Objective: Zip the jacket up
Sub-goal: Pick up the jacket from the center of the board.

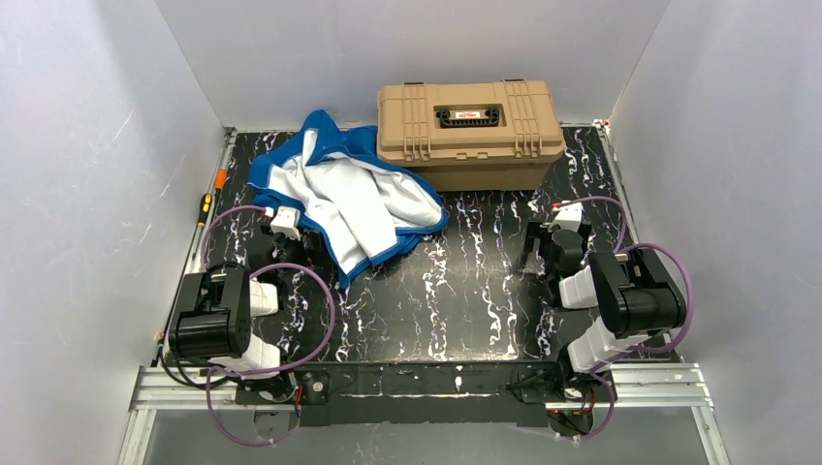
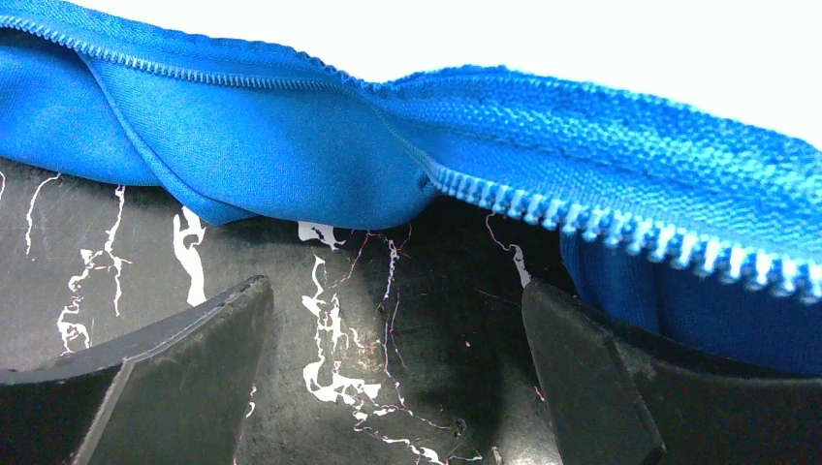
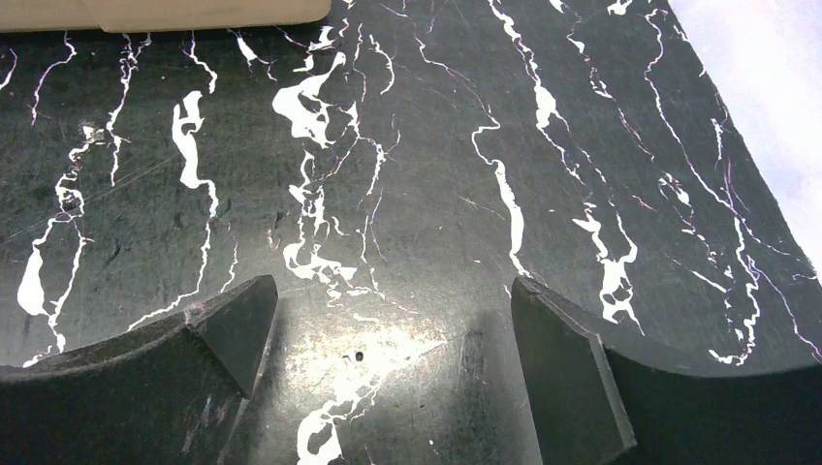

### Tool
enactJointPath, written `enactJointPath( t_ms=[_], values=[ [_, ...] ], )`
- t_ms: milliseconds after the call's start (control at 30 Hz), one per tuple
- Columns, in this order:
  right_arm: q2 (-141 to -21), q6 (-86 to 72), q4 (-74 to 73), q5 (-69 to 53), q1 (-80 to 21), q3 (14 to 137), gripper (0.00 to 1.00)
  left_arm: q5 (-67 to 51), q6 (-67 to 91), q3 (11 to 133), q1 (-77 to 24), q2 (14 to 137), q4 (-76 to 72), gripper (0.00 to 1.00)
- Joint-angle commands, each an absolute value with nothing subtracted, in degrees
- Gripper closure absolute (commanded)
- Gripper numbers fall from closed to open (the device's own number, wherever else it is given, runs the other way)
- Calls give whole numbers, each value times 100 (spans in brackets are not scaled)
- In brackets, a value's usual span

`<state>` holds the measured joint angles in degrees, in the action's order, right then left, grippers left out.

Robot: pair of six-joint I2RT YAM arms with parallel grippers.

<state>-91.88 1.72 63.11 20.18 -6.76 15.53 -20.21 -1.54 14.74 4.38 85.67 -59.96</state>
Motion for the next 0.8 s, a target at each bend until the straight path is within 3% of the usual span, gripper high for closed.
enactJointPath(
  t_ms=[0,233,300,400,533,633,767],
  values=[
    [-9167,178,6785,2212,-679,1562,0,-2083,-229,1578,474,8524,-6059,1],
    [-7578,-571,4683,2855,-688,2132,0,-1956,109,1704,643,8277,-5743,1],
    [-7188,-1199,4128,2894,-670,2323,0,-2020,269,2143,762,7913,-4601,1],
    [-7052,-3377,2521,3445,-578,2984,0,-2091,105,3387,807,7625,-2468,1],
    [-6958,-2825,2662,1307,-589,3326,0,-2460,-365,4918,803,7593,197,1],
    [-6888,-2049,2046,1877,-1459,3734,0,-2661,-674,6135,812,7745,1971,1],
    [-6929,-1454,2019,1874,-2463,3875,0,-2788,-629,6911,895,7537,2872,1]
  ],
)
